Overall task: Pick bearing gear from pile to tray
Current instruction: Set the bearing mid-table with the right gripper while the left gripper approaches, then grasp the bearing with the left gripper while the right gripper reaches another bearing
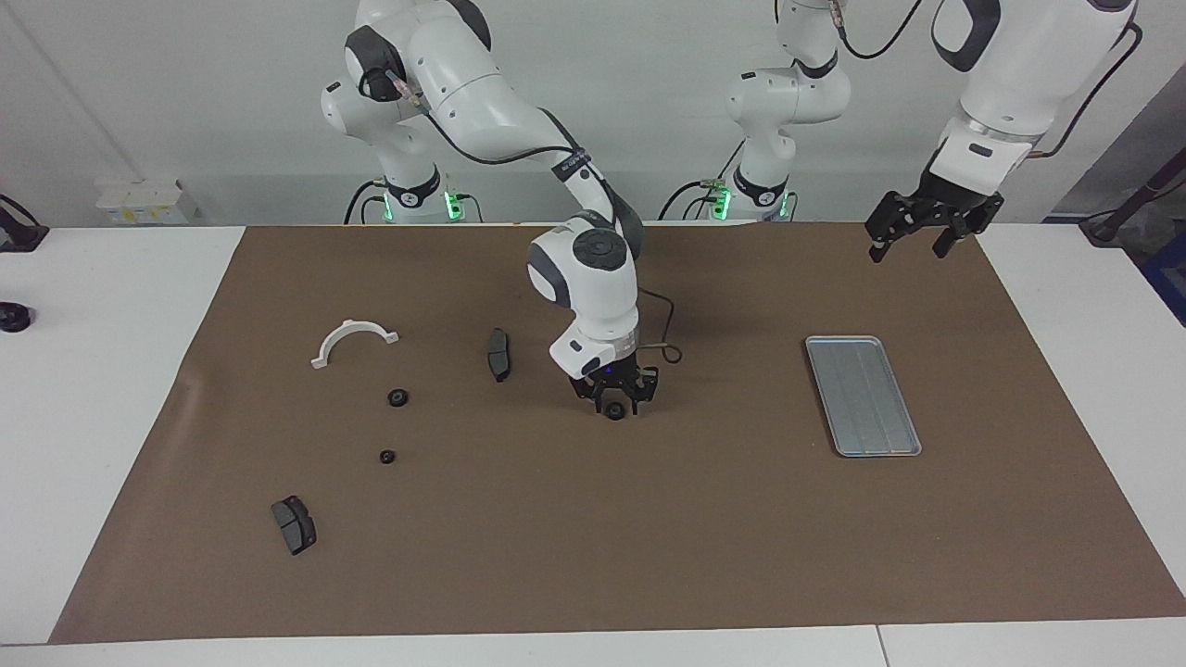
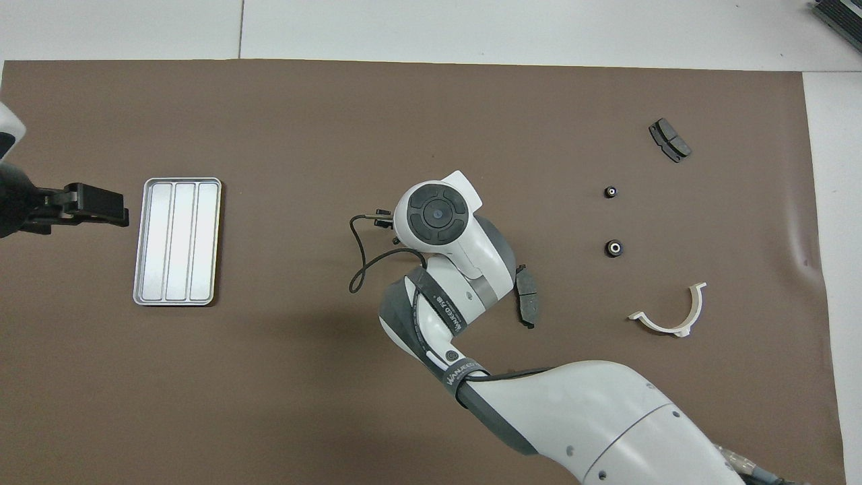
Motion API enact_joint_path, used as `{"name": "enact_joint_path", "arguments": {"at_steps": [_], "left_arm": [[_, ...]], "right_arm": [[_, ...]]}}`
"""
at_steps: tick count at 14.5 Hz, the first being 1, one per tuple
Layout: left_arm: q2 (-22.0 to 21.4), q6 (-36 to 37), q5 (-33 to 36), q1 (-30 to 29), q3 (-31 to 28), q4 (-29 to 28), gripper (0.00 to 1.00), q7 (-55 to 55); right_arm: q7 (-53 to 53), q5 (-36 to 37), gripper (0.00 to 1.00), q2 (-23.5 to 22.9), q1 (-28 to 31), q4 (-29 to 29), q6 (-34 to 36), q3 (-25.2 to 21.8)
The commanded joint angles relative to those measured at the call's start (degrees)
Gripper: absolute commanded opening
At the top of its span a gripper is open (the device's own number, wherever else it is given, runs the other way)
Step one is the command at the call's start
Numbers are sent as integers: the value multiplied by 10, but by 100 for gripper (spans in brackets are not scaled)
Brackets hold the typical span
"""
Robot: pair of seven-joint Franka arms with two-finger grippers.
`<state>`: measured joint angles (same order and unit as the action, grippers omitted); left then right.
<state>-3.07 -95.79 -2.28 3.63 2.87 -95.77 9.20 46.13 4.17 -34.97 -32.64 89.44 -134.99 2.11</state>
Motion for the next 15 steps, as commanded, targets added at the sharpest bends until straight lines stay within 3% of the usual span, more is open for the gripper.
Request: {"name": "enact_joint_path", "arguments": {"at_steps": [1,3,6,9,10,15], "left_arm": [[38,-29,-13,65,-6,15,100,60],[105,-28,-7,124,-8,65,100,97],[190,-45,-7,175,-8,142,100,165],[233,-103,-9,211,-8,147,100,179],[261,-120,-7,232,-10,157,100,187],[317,-239,-6,283,-9,133,100,198]], "right_arm": [[14,36,100,58,26,20,38,-6],[-17,36,100,128,69,70,43,-4],[-151,36,100,204,137,144,55,-3],[-317,23,100,232,218,198,77,-2],[-364,14,100,239,237,219,69,-3],[-511,-7,100,253,289,331,-18,-2]]}}
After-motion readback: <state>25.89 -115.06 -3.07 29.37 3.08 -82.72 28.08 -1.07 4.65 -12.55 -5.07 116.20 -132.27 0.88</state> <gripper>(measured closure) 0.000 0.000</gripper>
